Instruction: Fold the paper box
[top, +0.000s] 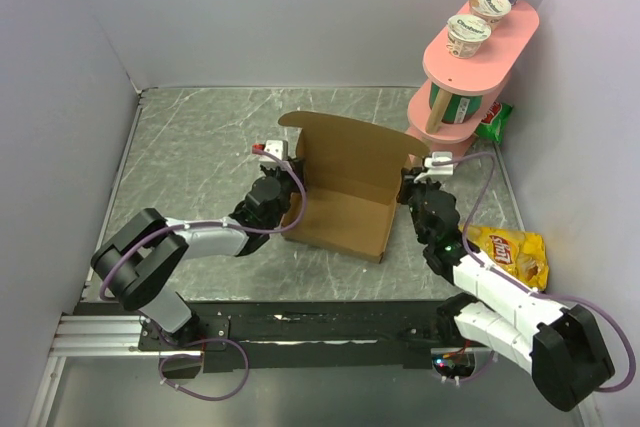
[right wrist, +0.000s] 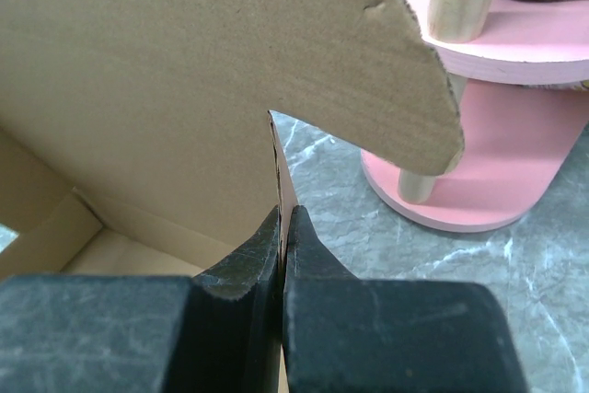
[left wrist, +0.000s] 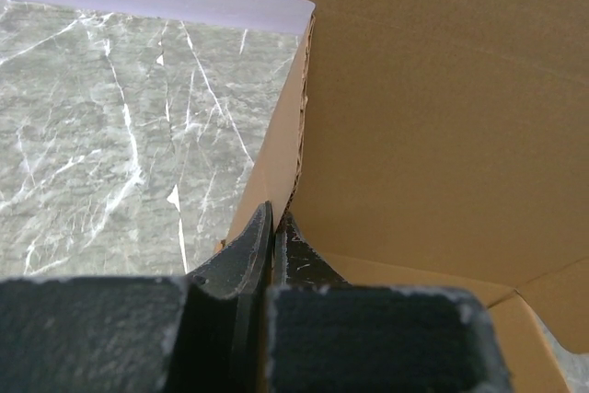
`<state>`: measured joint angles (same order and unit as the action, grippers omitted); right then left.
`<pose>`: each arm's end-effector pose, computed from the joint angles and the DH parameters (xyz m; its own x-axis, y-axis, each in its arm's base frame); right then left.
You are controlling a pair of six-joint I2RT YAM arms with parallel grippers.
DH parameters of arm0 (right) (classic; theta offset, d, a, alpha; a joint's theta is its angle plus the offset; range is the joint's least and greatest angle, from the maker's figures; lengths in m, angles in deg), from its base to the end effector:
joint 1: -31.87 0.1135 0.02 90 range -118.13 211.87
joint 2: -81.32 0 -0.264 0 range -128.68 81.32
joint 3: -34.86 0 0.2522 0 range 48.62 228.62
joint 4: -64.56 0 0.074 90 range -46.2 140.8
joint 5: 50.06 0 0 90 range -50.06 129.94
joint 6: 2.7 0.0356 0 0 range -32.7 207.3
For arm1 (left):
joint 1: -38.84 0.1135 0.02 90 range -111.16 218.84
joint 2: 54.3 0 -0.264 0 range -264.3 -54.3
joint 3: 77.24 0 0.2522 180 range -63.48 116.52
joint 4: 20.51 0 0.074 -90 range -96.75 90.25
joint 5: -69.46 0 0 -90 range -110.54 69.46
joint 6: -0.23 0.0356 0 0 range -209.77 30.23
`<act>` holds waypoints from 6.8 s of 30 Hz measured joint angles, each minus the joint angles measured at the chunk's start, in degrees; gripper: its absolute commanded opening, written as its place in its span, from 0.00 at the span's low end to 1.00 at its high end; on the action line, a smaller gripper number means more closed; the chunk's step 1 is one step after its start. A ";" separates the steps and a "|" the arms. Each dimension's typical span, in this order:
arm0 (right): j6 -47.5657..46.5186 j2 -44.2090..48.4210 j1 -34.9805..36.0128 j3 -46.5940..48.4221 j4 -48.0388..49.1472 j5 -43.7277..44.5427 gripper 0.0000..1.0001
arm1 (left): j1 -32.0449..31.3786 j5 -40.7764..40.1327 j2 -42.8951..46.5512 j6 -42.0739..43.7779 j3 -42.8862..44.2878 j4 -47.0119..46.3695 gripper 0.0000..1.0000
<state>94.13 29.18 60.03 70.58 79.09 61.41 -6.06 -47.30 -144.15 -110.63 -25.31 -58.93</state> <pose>0.1886 0.0862 0.2471 -0.0427 0.1026 -0.9938 -0.1124 0.9879 0.1069 0.2408 -0.2174 0.2234 -0.1051 -0.3441 -0.9330 0.2931 0.8858 -0.3597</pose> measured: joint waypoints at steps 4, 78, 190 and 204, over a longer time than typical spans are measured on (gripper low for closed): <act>1.09 -2.03 0.92 1.66 -0.50 2.95 0.00 | -0.57 -0.50 0.04 -0.26 -1.68 -2.38 0.01; 38.80 -17.77 36.35 3.13 -21.62 50.60 0.00 | -6.27 14.80 69.92 -8.48 -15.87 42.62 0.79; 12.26 -0.94 3.13 8.55 -33.53 -21.40 0.99 | 1.11 18.43 23.06 -0.66 -8.39 29.35 0.95; 6.16 -16.04 -14.03 11.34 -35.67 -41.29 0.82 | 17.16 33.44 35.08 -9.20 -20.17 31.34 0.99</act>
<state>100.29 13.13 46.00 81.92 43.42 20.13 11.09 -13.86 -109.07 -119.83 -45.48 -27.59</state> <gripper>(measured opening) 0.881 0.993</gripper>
